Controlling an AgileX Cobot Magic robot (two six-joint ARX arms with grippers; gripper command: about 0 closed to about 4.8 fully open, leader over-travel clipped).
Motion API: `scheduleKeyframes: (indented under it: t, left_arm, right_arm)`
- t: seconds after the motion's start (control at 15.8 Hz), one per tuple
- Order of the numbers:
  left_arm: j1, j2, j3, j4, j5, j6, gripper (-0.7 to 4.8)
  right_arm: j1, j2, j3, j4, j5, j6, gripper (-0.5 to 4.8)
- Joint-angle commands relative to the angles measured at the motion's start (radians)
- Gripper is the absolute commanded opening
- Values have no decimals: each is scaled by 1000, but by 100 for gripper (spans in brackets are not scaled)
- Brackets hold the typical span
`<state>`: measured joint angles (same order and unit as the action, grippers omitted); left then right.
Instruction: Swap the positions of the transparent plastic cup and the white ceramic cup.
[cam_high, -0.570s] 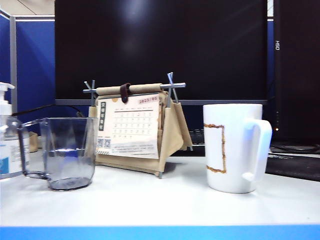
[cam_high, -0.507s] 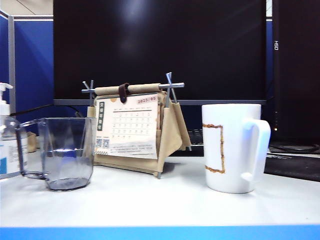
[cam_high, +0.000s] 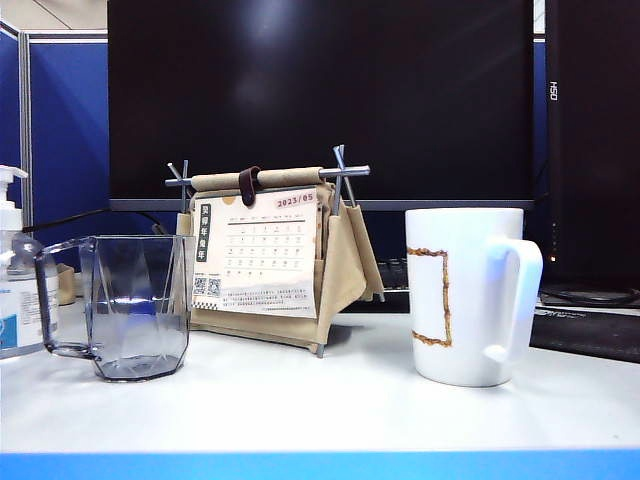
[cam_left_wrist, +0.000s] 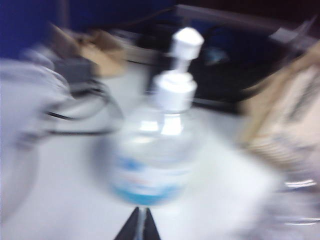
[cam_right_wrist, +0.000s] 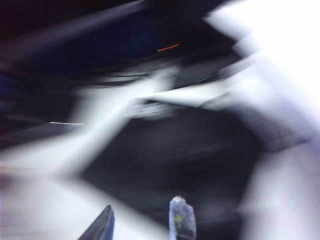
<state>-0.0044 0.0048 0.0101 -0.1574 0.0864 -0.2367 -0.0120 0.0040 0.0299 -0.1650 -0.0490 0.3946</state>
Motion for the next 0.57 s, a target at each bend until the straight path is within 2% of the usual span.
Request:
scheduleKeyframes:
  t: [0.06, 0.13, 0.19, 0.32, 0.44, 0.51, 0.57]
  left_arm:
    - [0, 0, 0, 38, 325, -132, 32]
    - [0, 0, 0, 53, 404, -148, 89]
    - [0, 0, 0, 48, 434, -175, 126]
    - [0, 0, 0, 23, 457, -183, 127]
    - [-1, 0, 2, 16, 478, -183, 192]
    - [-1, 0, 2, 16, 479, -183, 193]
    - [-1, 0, 2, 16, 479, -183, 193]
  right_arm:
    - [2, -2, 3, 81, -323, 137, 148]
    - [2, -2, 3, 108, -450, 137, 149]
    - [2, -2, 4, 131, -575, 157, 149]
    - [2, -2, 4, 132, -635, 222, 149]
    - [3, -2, 5, 132, -683, 255, 155]
    - [3, -2, 5, 133, -713, 279, 192]
    - [3, -2, 5, 133, -767, 325, 200]
